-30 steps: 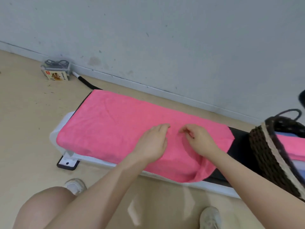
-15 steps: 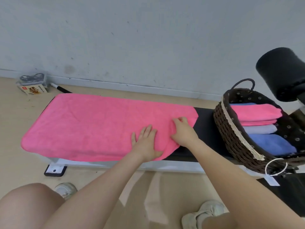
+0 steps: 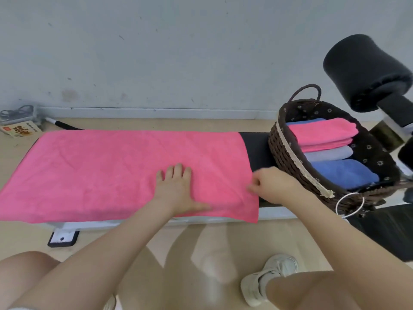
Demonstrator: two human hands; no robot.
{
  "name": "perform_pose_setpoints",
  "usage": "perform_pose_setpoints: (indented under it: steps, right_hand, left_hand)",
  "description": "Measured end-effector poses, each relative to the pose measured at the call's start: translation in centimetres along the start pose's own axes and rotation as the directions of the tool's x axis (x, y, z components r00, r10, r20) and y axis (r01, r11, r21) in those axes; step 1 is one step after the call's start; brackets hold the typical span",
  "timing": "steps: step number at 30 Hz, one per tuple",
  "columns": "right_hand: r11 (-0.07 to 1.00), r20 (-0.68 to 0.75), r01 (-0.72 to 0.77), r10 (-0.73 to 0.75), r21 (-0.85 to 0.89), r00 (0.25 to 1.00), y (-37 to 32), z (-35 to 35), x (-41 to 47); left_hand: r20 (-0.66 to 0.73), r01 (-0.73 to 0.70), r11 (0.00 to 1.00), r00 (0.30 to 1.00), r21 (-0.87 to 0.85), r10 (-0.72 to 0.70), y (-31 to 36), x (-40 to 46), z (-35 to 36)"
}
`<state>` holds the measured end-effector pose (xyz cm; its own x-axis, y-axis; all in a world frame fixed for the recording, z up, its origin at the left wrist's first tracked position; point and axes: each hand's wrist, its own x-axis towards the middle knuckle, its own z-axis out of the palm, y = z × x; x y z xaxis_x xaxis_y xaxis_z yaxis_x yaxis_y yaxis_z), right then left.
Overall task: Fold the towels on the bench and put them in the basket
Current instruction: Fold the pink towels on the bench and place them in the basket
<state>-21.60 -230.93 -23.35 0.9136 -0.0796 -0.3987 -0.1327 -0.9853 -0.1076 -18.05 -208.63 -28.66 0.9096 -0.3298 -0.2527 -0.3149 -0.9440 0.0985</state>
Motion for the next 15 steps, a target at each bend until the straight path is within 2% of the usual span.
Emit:
perform_pose_setpoints:
  steps: [2,4,7,10,13,15]
  right_hand:
    - [0.989,-0.236,0.085,-0.054,0.123,0.97,-0.7,-0.2,1.5]
    - [0.976,-0.327,0.105,-0.037,0.191,0.944,-1.5,-0.1,3.9]
    - [0.954,-0.284,0.001,0.089,0.3,0.955,-2.0,-0.2,8.0]
    - [0.877,-0.238,-0.143,0.277,0.459,0.931,-1.7,-0.5,11.9]
    - [0.767,-0.184,-0.211,0.393,0.606,0.901,-0.9,-0.5,15.0]
    - [0.731,-0.173,-0.219,0.42,0.646,0.891,-0.6,-0.3,16.3]
  left_hand:
    - [-0.105,-0.045,0.998,0.994,-0.036,0.041,0.4,1.1,-0.9]
    - [-0.173,-0.115,0.993,0.979,-0.041,0.106,0.7,2.8,-1.5]
    - [-0.106,-0.192,0.979,0.977,-0.061,0.185,1.3,5.9,-1.6]
    - [-0.062,-0.2,0.978,0.979,-0.056,0.196,1.7,8.3,-1.5]
    - [-0.063,-0.207,0.977,0.977,-0.042,0.204,1.4,9.2,-1.2]
    - [-0.061,-0.235,0.972,0.97,-0.017,0.234,1.0,9.3,-0.8]
